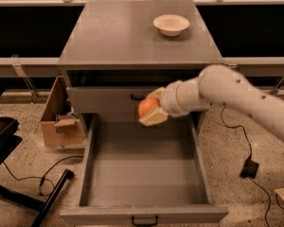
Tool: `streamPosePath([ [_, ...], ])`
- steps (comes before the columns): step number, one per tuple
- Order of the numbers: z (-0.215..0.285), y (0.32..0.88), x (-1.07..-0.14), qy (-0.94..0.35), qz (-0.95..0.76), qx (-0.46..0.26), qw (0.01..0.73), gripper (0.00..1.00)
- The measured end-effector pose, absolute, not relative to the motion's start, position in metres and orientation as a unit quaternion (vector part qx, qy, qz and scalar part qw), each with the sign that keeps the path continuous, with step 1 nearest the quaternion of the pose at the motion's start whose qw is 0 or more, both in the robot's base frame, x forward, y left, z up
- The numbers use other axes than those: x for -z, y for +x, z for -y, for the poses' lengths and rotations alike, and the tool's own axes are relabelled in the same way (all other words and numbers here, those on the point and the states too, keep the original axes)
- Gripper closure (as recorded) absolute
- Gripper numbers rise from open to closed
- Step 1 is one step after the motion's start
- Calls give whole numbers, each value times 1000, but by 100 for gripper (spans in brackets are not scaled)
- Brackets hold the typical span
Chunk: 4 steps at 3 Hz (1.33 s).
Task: Pick orange from middle drawer and place on counter
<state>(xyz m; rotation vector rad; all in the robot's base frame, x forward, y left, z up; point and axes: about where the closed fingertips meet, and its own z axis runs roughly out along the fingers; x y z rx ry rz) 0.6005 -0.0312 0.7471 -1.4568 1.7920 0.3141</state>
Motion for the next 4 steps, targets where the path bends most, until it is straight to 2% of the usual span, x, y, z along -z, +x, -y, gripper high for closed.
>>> streamPosePath([
  [1,26,634,-830,-602,-689,-120,385,100],
  [3,-30,712,-897,-617,-690,-116,361,100],
  [4,-50,750,-955,-593,-684,-108,411,100],
])
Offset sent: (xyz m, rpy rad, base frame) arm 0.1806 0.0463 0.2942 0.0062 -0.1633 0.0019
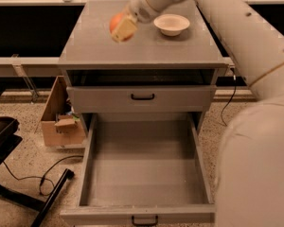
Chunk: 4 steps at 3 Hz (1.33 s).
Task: Pick orange from middle drawer and place on counter
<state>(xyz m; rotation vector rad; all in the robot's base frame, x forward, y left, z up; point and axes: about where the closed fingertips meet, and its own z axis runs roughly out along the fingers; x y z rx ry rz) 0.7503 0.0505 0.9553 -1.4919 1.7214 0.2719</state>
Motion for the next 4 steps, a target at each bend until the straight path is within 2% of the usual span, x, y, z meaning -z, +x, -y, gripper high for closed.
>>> streamPosePath([
  [1,-80,798,-1011,-548,-667,-131,487,100],
  [2,-93,830,-1018,-518,-664,-154,517,100],
  [4,-119,880,-950,-470,-681,-219,518,100],
])
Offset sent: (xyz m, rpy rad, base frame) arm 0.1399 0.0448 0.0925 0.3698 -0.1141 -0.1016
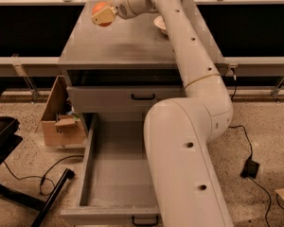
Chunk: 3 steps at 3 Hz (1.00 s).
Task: Pick orange from middle drawer and place on counter
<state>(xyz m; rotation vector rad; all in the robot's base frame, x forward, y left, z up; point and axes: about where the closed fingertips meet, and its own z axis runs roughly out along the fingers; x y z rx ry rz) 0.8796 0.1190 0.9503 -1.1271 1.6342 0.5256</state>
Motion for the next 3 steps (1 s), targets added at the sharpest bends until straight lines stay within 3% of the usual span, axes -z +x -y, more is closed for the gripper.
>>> streamPosePath([
  [3,-157,914,-851,-435,-700,-275,496,100],
])
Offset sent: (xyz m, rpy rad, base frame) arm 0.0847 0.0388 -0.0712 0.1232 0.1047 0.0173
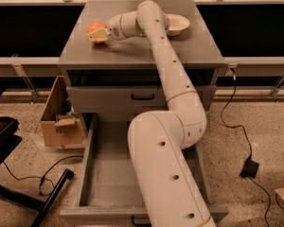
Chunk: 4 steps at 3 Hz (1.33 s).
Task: Pick orange from middle drawer and place on counter
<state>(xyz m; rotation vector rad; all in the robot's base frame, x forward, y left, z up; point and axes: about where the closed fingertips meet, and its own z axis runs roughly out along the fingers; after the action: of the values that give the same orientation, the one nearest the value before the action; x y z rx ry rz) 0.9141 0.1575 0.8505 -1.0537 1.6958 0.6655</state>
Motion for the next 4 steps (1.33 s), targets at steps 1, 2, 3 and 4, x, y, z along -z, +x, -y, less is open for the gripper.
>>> streamPosePath([
  [1,-158,914,-851,-435,-700,-275,496,84],
  [2,-158,914,-851,-435,-700,-275,496,53],
  [3,-158,914,-851,-435,-700,-275,496,29],
  [4,-158,914,-851,-435,-700,-275,496,6],
])
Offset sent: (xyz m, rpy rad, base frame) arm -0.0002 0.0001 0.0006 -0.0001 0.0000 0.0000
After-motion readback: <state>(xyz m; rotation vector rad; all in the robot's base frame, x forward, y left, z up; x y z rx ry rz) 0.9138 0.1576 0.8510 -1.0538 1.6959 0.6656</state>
